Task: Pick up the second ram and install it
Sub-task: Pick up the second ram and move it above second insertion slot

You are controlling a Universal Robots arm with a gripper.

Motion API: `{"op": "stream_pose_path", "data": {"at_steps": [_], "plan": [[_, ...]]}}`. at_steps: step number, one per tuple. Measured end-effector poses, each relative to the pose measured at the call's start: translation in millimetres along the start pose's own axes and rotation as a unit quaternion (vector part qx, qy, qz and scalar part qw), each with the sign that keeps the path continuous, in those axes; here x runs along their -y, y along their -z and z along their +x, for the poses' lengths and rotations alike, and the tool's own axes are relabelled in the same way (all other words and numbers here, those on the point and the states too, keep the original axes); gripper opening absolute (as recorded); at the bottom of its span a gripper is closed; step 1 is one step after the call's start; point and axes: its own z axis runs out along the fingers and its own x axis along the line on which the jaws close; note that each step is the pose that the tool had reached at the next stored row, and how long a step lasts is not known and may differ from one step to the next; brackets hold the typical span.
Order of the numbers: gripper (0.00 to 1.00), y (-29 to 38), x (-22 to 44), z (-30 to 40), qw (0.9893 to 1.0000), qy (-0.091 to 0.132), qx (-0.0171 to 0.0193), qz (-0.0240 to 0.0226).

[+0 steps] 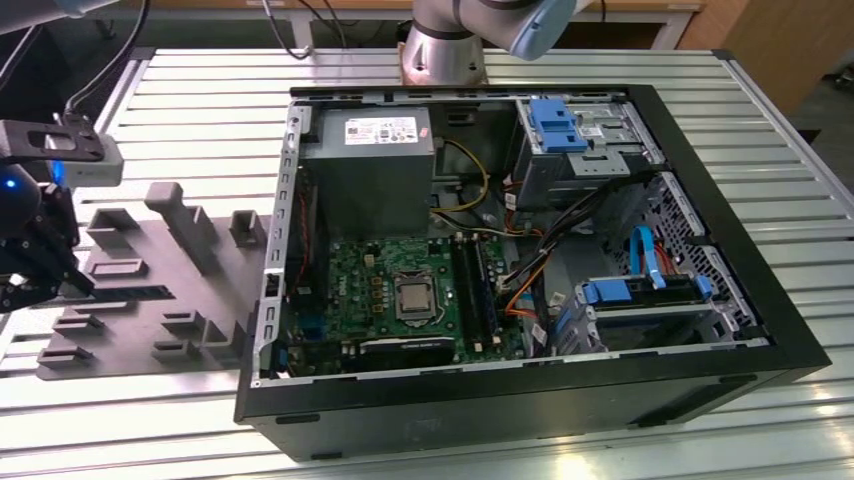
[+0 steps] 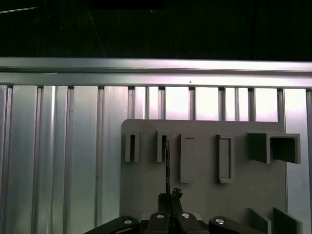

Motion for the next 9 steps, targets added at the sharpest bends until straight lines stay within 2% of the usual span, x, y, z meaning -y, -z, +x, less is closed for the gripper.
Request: {"op": "stream_pose_path", "data": {"at_steps": [9], "plan": [[0.11,9.0,-0.4,-0.3,1.0000,0.000,0.0008,0.0000]]}}
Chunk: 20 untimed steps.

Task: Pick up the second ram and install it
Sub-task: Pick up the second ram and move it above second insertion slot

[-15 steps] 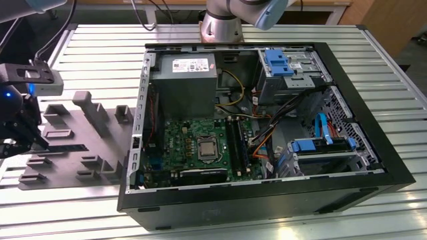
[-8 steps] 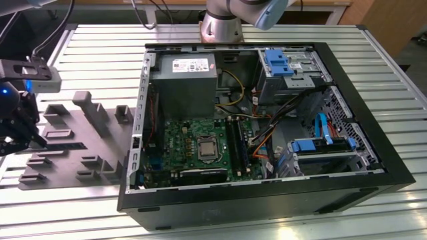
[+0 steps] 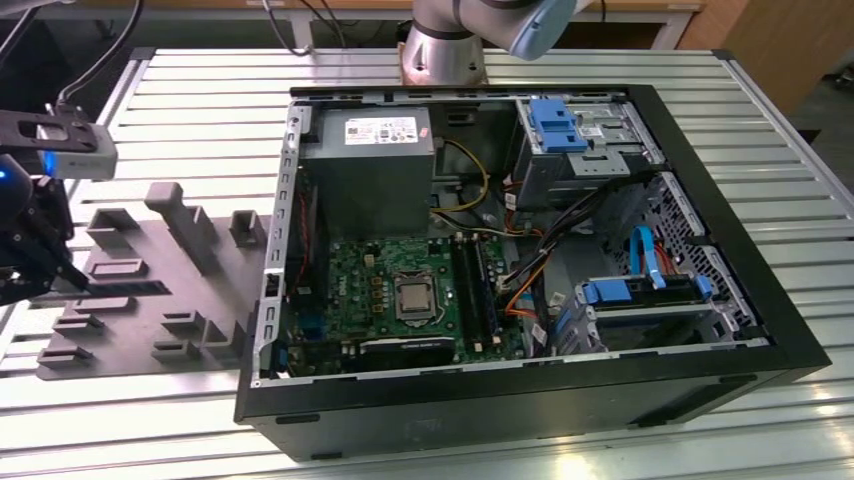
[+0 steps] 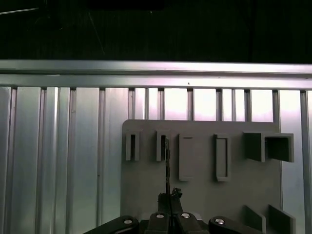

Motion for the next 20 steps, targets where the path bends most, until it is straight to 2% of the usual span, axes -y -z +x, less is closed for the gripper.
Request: {"op": "stream_pose_path", "data": {"at_steps": [20], "plan": [[0.11,19.2,-0.9,-0.6,1.0000,0.000,0.0031,0.0000]]}}
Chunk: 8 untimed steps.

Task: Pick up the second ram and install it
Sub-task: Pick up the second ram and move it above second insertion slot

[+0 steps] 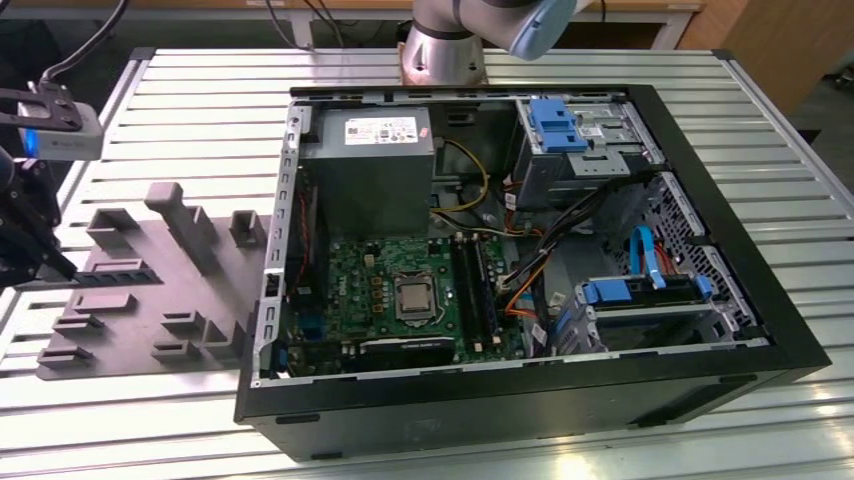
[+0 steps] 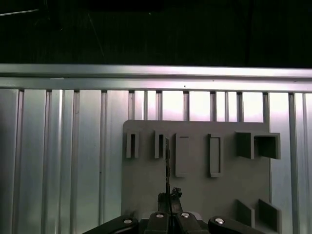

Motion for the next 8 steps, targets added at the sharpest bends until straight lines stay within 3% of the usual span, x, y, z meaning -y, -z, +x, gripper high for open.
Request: {"op": "stream_pose_path", "data": {"at_steps": [8], "plan": [[0.11,7.6,-0.3,-0.3,1.0000,0.000,0.0015,0.0000]]}}
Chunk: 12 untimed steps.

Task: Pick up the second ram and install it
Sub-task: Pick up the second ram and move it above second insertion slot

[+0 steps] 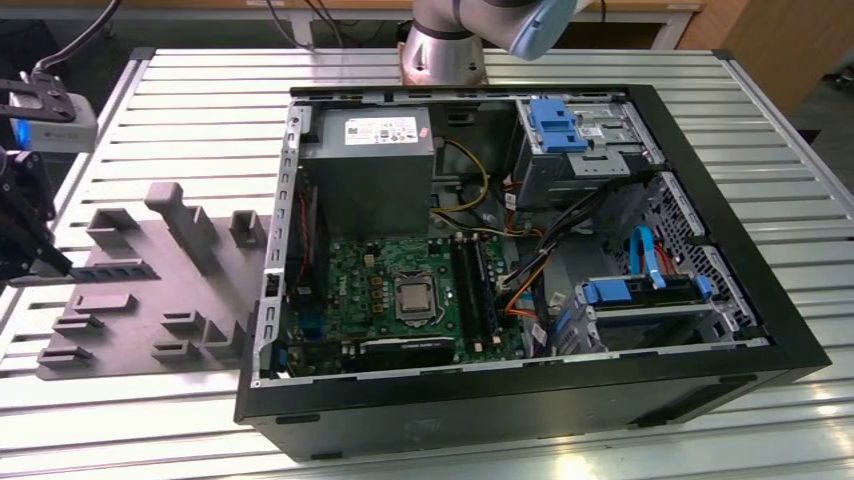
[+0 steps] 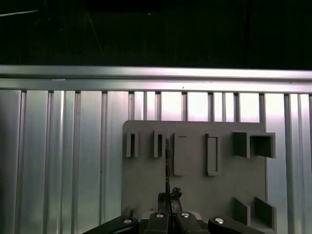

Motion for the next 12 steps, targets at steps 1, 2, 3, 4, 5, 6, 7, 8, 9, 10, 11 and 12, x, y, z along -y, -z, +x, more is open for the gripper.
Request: {"op": "stream_pose_path", "data": {"at_steps": [1,2,3,4,5,6,7,8,9,10,11,12], "plan": [[0.11,0.6,0.0,0.0,1.0000,0.000,0.0001,0.0000],[0.11,1.4,-0.1,-0.1,1.0000,0.000,0.0002,0.0000],[0.11,2.1,-0.1,-0.1,1.0000,0.000,0.0004,-0.0001],[0.11,2.8,-0.2,-0.1,1.0000,0.000,0.0006,0.0000],[0.11,3.3,-0.2,-0.1,1.0000,0.000,0.0010,0.0000],[0.11,3.8,-0.2,-0.1,1.0000,0.000,0.0013,0.0000],[0.11,4.1,-0.2,-0.2,1.0000,0.000,0.0014,0.0000],[0.11,4.6,-0.2,-0.2,1.0000,0.000,0.0015,-0.0001],[0.11,5.1,-0.2,-0.2,1.0000,0.000,0.0015,-0.0001],[0.11,5.6,-0.3,-0.2,1.0000,0.000,0.0016,-0.0001],[0.11,6.0,-0.3,-0.2,1.0000,0.000,0.0017,-0.0001],[0.11,6.5,-0.3,-0.3,1.0000,0.000,0.0018,0.0000]]}}
